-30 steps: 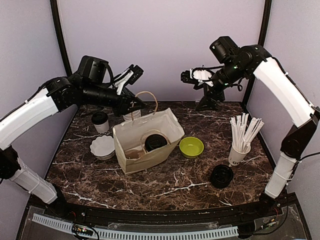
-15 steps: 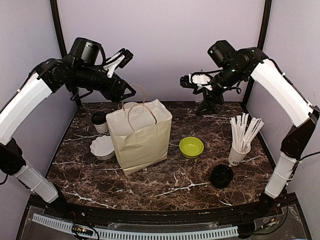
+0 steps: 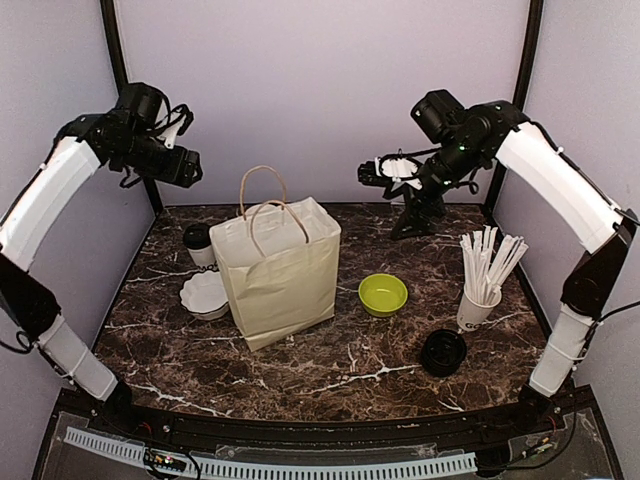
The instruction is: Pack the takeout coffee
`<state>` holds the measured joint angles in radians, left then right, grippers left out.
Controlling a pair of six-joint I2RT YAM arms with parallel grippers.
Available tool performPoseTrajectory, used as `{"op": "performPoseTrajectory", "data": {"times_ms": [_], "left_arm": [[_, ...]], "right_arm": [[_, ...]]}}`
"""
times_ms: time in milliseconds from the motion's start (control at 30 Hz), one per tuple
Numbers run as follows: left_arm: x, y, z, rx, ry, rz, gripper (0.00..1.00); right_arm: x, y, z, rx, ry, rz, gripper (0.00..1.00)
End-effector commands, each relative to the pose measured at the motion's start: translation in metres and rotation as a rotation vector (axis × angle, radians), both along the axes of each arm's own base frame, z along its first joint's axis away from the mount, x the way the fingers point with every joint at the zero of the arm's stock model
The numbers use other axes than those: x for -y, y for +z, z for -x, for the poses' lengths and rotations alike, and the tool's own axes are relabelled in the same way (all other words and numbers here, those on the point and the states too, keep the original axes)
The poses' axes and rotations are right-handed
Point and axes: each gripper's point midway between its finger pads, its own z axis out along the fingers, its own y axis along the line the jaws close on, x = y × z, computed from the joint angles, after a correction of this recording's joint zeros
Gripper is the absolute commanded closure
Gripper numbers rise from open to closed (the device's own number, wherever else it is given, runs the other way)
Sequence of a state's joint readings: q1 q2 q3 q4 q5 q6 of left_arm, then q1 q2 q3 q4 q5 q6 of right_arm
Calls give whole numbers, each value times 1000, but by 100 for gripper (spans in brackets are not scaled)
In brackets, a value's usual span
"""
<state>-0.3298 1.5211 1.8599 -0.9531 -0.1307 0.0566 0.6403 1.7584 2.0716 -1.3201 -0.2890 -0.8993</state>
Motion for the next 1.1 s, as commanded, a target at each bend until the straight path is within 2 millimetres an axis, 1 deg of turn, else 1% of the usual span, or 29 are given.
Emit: {"op": "performPoseTrajectory", "data": {"times_ms": [0, 33, 67, 100, 133, 167, 200, 233, 267, 300, 333, 367, 433, 500, 600, 767, 933, 1067], "left_arm": [[-9, -64, -24, -268, 81, 192, 18], [-8, -69, -29, -284, 86, 204, 18], [-8, -87, -36, -338, 101, 208, 19], [-9, -91, -40, -349, 113, 207, 19], [-13, -110, -46, -397, 145, 190, 18], [-14, -114, -50, -405, 156, 185, 18], [-17, -129, -54, -440, 176, 168, 18], [-18, -132, -57, -445, 187, 165, 17], [-20, -143, -61, -467, 198, 155, 17], [-21, -145, -63, -471, 201, 154, 16], [-22, -154, -66, -490, 208, 149, 16], [-22, -157, -68, -496, 211, 151, 16], [-24, -173, -72, -533, 221, 149, 16], [-28, -181, -74, -549, 237, 140, 16], [-34, -184, -75, -551, 256, 116, 17], [-34, -180, -74, -545, 255, 118, 19], [-34, -185, -74, -555, 254, 110, 19], [-35, -194, -74, -578, 257, 96, 19]], "right_arm": [[3, -8, 0, -7, -10, 3, 4], [4, -11, 1, -12, -14, 7, 4], [5, -13, 2, -18, -17, 9, 4], [5, -15, 3, -23, -19, 11, 4], [6, -16, 4, -26, -21, 9, 4], [6, -18, 5, -33, -23, 10, 4], [6, -20, 6, -37, -24, 10, 4], [6, -21, 7, -43, -23, 7, 4], [6, -23, 8, -49, -23, 7, 4], [6, -24, 9, -53, -24, 8, 5], [6, -26, 9, -59, -24, 7, 5], [6, -27, 10, -64, -24, 9, 5], [5, -30, 10, -68, -22, 8, 5], [5, -31, 10, -73, -22, 6, 5], [4, -33, 11, -83, -20, 4, 5], [4, -37, 11, -90, -19, 6, 5], [2, -40, 11, -100, -16, 7, 5], [2, -40, 12, -104, -15, 6, 5]]}}
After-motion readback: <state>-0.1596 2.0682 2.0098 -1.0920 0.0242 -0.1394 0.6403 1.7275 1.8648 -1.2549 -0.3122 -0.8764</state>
